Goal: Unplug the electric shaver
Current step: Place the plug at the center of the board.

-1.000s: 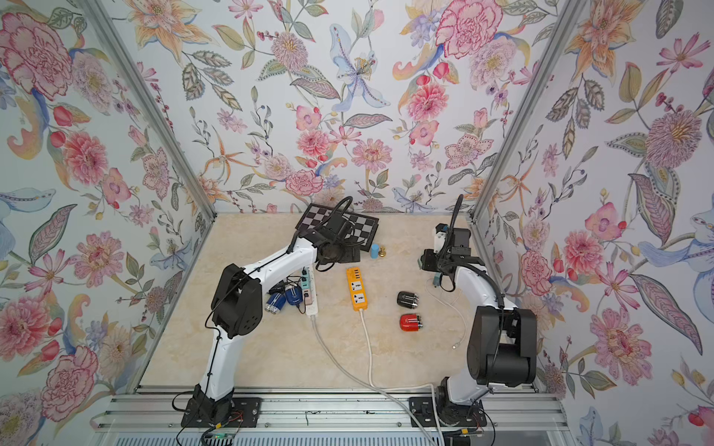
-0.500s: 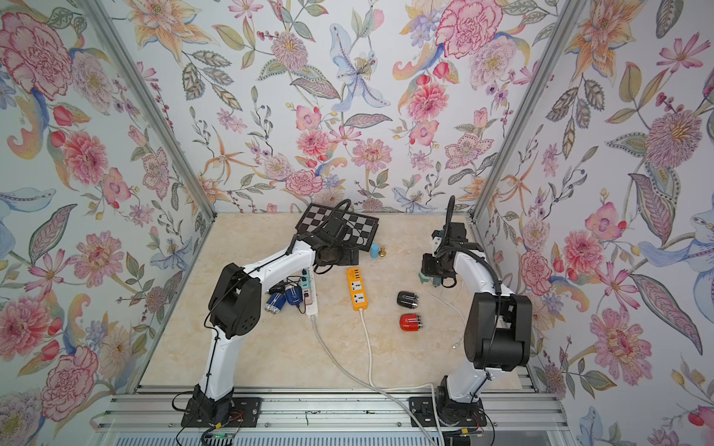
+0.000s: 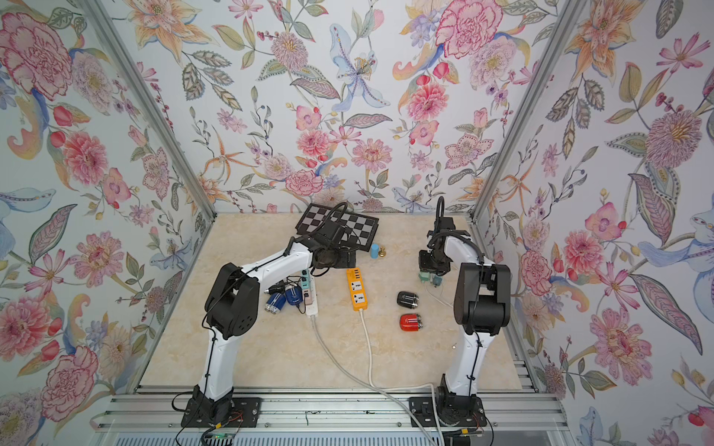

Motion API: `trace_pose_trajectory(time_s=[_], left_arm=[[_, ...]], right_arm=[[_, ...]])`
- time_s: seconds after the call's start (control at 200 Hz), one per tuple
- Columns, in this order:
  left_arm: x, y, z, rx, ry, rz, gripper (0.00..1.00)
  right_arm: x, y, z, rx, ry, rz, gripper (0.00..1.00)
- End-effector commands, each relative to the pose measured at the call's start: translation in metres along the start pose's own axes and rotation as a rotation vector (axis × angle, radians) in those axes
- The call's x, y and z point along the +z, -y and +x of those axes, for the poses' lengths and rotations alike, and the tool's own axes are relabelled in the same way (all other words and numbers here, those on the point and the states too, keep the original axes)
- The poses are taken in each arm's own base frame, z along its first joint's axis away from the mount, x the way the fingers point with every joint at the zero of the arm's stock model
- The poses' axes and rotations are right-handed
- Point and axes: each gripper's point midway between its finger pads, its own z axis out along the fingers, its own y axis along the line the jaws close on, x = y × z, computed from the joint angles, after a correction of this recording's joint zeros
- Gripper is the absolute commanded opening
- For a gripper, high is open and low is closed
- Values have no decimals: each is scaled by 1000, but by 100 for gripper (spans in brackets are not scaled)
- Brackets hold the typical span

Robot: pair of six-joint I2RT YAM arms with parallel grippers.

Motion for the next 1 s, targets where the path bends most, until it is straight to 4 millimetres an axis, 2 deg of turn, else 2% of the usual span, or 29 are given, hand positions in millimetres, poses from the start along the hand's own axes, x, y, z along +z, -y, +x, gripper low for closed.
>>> trace_pose_trajectory(time_s=[0.0, 0.225, 0.36, 0.485, 0.675, 0.776, 0.996], left_arm=[[-18, -5, -13, -31, 42, 16, 99], [-17, -7, -12, -44, 40, 20, 99], [-18, -6, -14, -41, 45, 24, 99], [-20, -4, -17, -36, 53, 34, 99], [-29, -3, -22, -29, 73, 34, 99], [-35, -4, -25, -24, 89, 26, 99], [-46, -3, -32, -5, 114, 22, 99]], right_arm=[[12, 1, 11, -20, -72, 29, 20], [29, 8, 16, 17, -114, 52, 24], [34, 8, 6, 15, -106, 56, 29], [37, 5, -3, 2, -94, 37, 37], [43, 4, -8, 26, -95, 12, 40], [36, 2, -14, 19, -74, 16, 41], [16, -2, -28, 3, -14, 23, 50]])
